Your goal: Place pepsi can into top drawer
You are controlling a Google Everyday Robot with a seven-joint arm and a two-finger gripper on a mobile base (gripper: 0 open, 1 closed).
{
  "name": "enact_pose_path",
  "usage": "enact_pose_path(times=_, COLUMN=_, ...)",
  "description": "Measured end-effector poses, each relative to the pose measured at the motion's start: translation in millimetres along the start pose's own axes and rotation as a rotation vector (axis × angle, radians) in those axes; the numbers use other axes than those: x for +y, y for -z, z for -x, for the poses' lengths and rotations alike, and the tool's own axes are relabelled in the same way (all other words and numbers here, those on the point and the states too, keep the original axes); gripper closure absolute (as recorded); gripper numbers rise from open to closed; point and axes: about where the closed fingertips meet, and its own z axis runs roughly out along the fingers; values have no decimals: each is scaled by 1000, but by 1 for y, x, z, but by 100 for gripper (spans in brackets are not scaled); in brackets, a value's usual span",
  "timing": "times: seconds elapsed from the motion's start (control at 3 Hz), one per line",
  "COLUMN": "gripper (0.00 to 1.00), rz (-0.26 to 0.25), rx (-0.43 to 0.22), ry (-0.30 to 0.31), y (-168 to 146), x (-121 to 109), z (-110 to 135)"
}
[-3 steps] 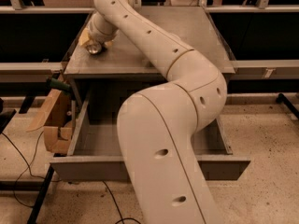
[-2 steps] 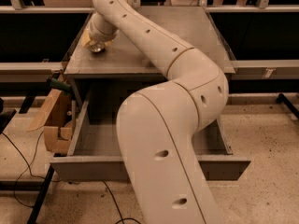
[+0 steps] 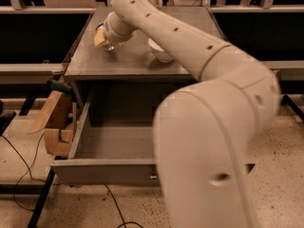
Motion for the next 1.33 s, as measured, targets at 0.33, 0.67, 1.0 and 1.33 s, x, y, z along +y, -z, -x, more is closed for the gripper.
enact_pose_path(times=0.33, gripper=100, rz=48, rx=-36, ry=39, y=44, x=-15, z=-27)
enact_pose_path(times=0.67, gripper=100, rz=168, rx=-49, ry=65, y=87, x=-14, z=-70)
enact_pose_path(times=1.0, gripper=100, rz=278, rx=-62, ry=96, y=122, x=-15, z=-101)
enact_pose_path(times=1.33, gripper=100, rz=365, rx=-69, ry=175, y=151, x=-20, z=-127)
